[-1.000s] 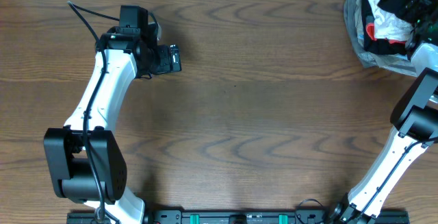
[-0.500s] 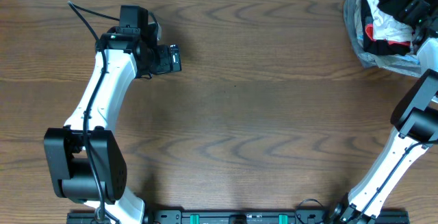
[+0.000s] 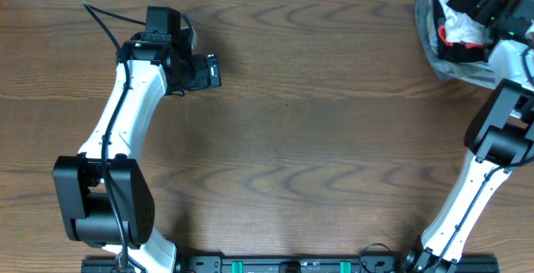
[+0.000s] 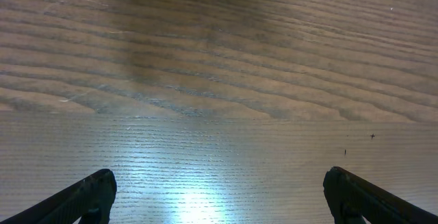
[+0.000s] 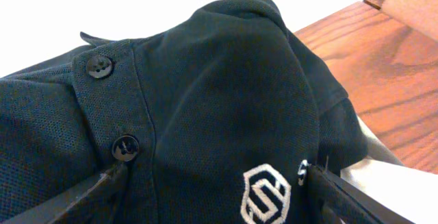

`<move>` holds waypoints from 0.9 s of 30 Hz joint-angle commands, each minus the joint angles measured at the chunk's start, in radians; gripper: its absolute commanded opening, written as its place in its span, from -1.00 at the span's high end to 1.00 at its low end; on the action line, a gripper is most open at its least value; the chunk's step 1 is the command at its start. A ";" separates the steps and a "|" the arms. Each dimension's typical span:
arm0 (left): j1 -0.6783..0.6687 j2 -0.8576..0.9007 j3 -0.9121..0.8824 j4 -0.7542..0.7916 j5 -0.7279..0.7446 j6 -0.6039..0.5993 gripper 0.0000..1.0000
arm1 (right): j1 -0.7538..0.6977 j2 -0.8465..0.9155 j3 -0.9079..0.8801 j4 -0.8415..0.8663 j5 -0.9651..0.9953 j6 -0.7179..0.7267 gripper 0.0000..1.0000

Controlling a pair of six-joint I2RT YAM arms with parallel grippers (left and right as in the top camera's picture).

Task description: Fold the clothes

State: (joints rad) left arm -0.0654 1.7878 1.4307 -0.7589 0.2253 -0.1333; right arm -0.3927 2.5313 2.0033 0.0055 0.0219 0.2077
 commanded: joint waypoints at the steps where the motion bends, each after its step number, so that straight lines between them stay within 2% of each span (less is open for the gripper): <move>1: 0.003 0.008 -0.009 -0.002 -0.009 0.002 -0.96 | 0.138 0.181 -0.105 -0.104 -0.100 -0.058 -0.61; 12: 0.003 0.008 -0.009 0.016 -0.009 0.002 -0.96 | 0.202 0.181 -0.105 -0.136 -0.108 -0.017 -0.56; 27: 0.003 0.008 -0.009 0.017 -0.009 0.002 -0.96 | 0.313 0.181 -0.105 -0.172 -0.104 0.002 -0.61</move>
State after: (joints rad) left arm -0.0654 1.7878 1.4307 -0.7429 0.2253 -0.1333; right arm -0.2066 2.5263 2.0144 -0.0517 0.1238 0.2569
